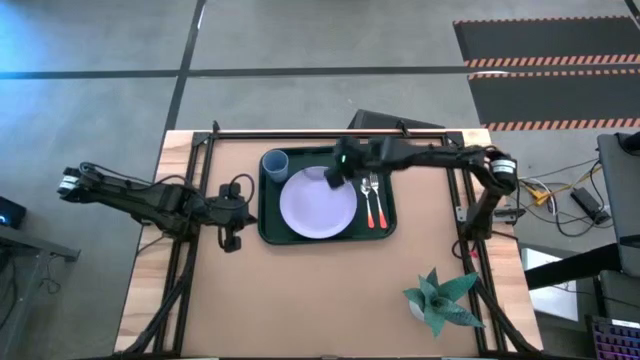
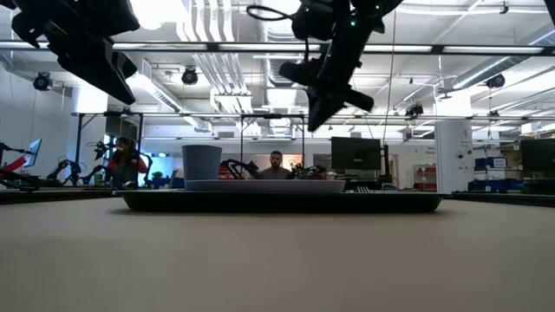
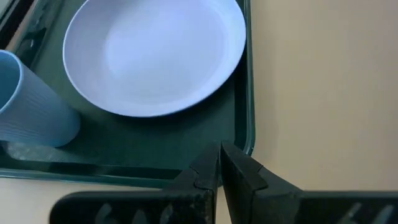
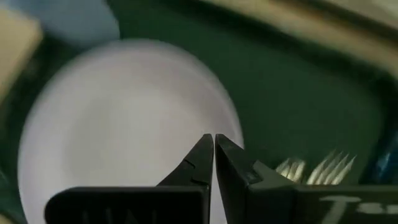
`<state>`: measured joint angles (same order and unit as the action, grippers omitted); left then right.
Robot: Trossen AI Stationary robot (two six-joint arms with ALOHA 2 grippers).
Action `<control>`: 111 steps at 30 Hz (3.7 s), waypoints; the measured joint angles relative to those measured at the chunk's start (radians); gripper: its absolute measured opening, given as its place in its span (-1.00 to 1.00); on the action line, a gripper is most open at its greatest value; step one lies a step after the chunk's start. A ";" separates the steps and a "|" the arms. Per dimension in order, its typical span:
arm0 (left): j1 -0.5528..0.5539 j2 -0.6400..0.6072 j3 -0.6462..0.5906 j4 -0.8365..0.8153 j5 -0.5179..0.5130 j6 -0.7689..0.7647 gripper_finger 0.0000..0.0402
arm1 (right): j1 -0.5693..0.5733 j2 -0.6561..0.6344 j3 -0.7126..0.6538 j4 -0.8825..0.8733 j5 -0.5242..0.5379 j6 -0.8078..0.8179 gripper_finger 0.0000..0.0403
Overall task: Pick and place plate/cup/fork/spoon on tray
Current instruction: Move the black serving tray to the middle of the table
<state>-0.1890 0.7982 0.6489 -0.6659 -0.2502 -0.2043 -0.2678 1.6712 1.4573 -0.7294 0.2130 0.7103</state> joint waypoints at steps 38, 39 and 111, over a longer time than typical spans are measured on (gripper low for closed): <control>0.006 -0.016 0.000 -0.026 -0.017 -0.079 -1.00 | -0.360 0.705 0.754 -0.124 -0.314 -0.320 -0.96; 0.006 -0.016 0.000 -0.025 -0.017 -0.079 -1.00 | -0.362 0.711 0.757 -0.131 -0.316 -0.321 -0.96; 0.184 0.263 -0.159 0.078 0.002 -0.353 -1.00 | 0.206 0.028 0.805 -0.282 0.108 -0.434 -0.96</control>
<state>-0.0046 1.0616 0.4904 -0.5881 -0.2484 -0.5577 -0.0622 1.6994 2.2627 -1.0119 0.3206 0.2762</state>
